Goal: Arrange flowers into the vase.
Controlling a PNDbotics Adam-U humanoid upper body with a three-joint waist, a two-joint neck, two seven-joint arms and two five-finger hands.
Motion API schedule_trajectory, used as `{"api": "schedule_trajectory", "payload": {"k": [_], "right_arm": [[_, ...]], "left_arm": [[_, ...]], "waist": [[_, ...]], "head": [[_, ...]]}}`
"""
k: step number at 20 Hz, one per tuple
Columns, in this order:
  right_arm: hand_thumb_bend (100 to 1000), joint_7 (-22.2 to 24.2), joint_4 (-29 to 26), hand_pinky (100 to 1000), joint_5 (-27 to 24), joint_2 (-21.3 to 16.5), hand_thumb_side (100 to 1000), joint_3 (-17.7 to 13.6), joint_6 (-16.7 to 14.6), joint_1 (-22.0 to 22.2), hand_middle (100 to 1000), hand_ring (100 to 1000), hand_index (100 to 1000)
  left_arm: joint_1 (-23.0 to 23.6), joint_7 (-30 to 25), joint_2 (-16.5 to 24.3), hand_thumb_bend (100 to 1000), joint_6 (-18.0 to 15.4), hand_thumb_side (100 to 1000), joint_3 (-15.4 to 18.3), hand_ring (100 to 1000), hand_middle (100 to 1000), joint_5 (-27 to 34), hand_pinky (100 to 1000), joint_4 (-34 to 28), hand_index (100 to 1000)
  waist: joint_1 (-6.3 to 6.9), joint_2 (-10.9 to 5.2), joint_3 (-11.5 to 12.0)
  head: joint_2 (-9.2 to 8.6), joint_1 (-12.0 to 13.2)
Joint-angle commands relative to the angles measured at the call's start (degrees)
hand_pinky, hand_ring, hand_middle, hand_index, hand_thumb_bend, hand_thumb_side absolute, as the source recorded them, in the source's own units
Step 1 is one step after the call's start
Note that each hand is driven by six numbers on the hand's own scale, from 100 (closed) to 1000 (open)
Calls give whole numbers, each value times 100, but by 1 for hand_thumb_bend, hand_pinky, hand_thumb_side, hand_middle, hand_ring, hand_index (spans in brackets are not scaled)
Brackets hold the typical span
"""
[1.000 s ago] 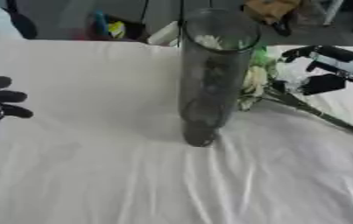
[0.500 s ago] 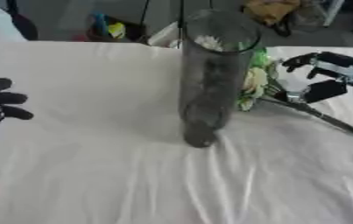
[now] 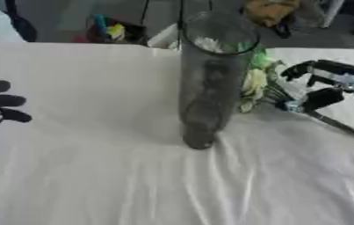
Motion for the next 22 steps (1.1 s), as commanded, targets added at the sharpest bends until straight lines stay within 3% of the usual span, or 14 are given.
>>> {"api": "schedule_trajectory", "payload": {"k": [1,9,13,22], "right_arm": [[469,-17,3,697,116,-112,573,9,-33,-60,763,873,898],[414,-207,81,668,302,-56,512,97,-41,-46,719,844,862],[370,-297,140,656,377,-26,529,127,-26,-47,707,837,854],[253,-467,204,581,397,4,484,179,-10,-52,585,765,767]], "left_arm": [[-24,-18,31,100,-2,1000,-43,668,702,3,563,-105,739],[-22,-33,20,100,7,1000,-52,667,700,4,563,-105,738],[-24,-33,20,100,9,1000,-52,667,699,3,563,-105,738],[-27,-47,15,100,14,1000,-58,668,699,4,562,-105,737]], "waist": [[-57,-36,4],[-59,-25,13],[-61,-15,22],[-64,3,35]], "head": [[-69,-6],[-85,-17],[-89,-22],[-91,-26]]}}
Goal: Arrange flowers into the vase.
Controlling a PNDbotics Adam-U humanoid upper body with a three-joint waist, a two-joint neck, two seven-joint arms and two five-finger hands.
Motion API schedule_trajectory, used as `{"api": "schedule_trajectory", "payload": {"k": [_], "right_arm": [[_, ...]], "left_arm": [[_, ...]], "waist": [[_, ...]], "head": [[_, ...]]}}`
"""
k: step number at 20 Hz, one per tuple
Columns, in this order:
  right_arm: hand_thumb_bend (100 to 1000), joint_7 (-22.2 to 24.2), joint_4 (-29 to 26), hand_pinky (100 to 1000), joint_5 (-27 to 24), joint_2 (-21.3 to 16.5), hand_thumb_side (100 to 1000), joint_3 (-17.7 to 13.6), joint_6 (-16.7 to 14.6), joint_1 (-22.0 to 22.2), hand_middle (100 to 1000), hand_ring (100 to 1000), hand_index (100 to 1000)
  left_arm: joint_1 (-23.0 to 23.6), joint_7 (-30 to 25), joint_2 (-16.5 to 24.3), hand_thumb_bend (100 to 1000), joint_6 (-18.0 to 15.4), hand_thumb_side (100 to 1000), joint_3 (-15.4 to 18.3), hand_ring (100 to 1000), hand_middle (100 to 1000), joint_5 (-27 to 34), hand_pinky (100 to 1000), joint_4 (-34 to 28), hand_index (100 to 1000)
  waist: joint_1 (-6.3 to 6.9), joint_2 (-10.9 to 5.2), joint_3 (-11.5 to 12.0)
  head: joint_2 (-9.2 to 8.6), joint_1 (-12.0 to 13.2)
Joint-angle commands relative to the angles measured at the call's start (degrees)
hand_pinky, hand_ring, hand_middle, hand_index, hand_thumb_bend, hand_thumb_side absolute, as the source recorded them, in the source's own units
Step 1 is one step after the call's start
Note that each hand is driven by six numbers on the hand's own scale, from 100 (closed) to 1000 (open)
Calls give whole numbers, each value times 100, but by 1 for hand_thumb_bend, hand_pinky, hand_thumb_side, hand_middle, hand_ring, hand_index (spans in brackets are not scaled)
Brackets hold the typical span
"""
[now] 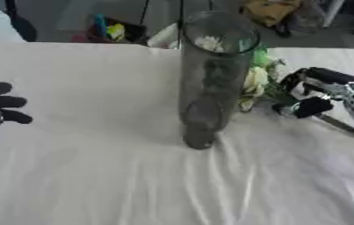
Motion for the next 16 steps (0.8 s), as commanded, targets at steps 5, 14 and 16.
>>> {"api": "schedule_trajectory", "payload": {"k": [5,14,16], "right_arm": [[315,-37,74,615,111,-84,459,53,-41,-33,619,801,795],[330,46,148,611,235,-43,450,66,-102,-47,627,796,800],[328,65,169,613,248,-38,449,70,-109,-49,631,799,802]], "left_arm": [[-31,-29,15,100,-10,1000,-26,667,697,3,562,-105,736],[-41,-43,12,100,-6,1000,-30,666,691,12,562,-105,736],[-43,-42,12,100,-6,1000,-29,666,690,15,562,-105,736]], "waist": [[-67,-9,36],[-77,-16,74],[-77,-19,81]], "head": [[-84,-18],[-109,-24],[-114,-36]]}}
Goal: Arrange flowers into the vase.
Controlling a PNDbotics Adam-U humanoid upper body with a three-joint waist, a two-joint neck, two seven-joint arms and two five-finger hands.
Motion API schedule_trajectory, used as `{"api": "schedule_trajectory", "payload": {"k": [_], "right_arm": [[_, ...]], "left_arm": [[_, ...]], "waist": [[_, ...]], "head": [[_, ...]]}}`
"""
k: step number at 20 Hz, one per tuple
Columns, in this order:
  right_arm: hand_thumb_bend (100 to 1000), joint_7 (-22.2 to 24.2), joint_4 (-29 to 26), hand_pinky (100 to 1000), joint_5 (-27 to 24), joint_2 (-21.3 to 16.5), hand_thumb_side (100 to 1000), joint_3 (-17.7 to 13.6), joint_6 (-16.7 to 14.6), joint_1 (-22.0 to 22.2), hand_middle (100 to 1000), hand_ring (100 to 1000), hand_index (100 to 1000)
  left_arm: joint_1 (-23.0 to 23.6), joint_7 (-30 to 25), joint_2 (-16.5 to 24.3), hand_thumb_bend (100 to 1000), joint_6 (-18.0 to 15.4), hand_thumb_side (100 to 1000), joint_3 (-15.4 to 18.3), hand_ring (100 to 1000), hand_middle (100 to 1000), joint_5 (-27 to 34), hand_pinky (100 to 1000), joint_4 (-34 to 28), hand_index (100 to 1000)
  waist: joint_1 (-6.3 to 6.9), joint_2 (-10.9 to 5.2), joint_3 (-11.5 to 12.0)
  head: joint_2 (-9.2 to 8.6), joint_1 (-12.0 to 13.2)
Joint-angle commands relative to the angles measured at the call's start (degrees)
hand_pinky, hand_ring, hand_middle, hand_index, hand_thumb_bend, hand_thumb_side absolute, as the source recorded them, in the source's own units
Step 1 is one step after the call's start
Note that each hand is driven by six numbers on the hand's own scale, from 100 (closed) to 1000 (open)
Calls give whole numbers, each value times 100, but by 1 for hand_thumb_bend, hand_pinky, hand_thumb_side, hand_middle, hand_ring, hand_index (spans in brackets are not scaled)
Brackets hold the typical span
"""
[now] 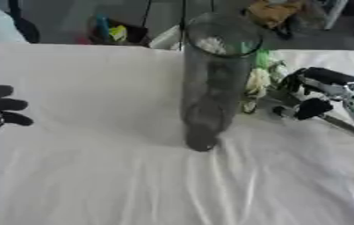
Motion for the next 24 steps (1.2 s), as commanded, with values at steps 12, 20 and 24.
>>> {"api": "schedule_trajectory", "payload": {"k": [12,20,24], "right_arm": [[220,-437,171,413,287,-8,392,100,179,-20,425,614,579],[231,-674,275,381,444,23,314,158,166,-6,395,603,557],[142,-732,292,349,419,36,284,162,192,-3,362,585,501]], "left_arm": [[-40,-24,6,100,6,1000,-31,662,683,13,560,-105,734],[-43,-26,3,100,6,1000,-26,650,674,4,548,-105,731],[-37,-34,1,100,13,1000,-28,645,671,1,544,-105,730]], "waist": [[-72,-14,1],[-69,15,4],[-66,19,-3]], "head": [[-95,-63],[-88,-67],[-87,-67]]}}
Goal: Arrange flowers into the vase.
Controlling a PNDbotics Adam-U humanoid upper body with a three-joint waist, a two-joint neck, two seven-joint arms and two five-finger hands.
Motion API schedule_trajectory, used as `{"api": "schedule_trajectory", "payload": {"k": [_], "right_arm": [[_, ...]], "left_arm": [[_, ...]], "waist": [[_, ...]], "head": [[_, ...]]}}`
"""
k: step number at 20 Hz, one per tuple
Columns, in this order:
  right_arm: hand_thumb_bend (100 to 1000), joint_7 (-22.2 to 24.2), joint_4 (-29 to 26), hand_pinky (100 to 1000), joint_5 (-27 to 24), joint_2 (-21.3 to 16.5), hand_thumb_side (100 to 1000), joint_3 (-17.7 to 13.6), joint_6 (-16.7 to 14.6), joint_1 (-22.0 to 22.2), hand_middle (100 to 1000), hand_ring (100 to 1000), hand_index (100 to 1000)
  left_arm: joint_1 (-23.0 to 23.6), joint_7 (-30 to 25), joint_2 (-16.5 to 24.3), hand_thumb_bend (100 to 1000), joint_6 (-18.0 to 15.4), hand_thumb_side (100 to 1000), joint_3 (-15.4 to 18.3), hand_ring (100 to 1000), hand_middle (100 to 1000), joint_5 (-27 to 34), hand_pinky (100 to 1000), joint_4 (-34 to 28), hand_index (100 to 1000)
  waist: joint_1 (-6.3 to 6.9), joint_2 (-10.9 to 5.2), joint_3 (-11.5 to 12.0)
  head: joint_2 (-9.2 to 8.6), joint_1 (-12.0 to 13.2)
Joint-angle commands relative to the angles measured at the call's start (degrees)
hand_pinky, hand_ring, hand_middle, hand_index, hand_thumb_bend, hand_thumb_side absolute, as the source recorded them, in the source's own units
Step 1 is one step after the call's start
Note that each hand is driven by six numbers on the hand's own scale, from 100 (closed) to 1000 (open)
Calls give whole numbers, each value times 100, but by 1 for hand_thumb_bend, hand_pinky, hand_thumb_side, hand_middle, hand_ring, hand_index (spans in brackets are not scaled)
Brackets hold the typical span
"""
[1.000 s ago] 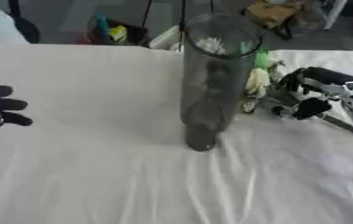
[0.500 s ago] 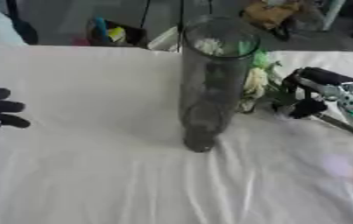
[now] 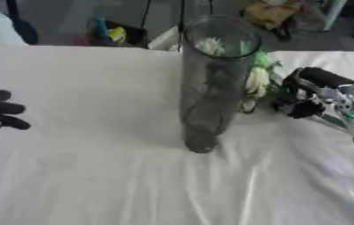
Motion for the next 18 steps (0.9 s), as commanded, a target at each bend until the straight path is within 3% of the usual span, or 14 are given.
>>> {"api": "schedule_trajectory", "payload": {"k": [1,2,7,18], "right_arm": [[142,-37,146,349,50,-48,284,59,42,44,362,585,501],[100,-58,143,330,36,-47,287,62,57,46,331,570,459],[100,-98,85,292,-92,-53,317,78,50,70,244,505,343],[100,-115,45,195,-440,-54,349,54,116,84,133,397,231]], "left_arm": [[-36,-25,4,100,0,1000,-29,645,671,-1,544,-105,730],[-37,-30,4,100,1,1000,-28,643,669,-2,543,-105,730],[-34,-43,4,100,3,1000,-26,638,665,-3,541,-105,729],[-24,-72,0,100,10,1000,-21,625,655,-16,536,-105,728]], "waist": [[-65,10,-5],[-64,13,-4],[-59,22,-11],[-60,25,-8]], "head": [[-56,-19],[-59,-18],[-59,-13],[-83,-14]]}}
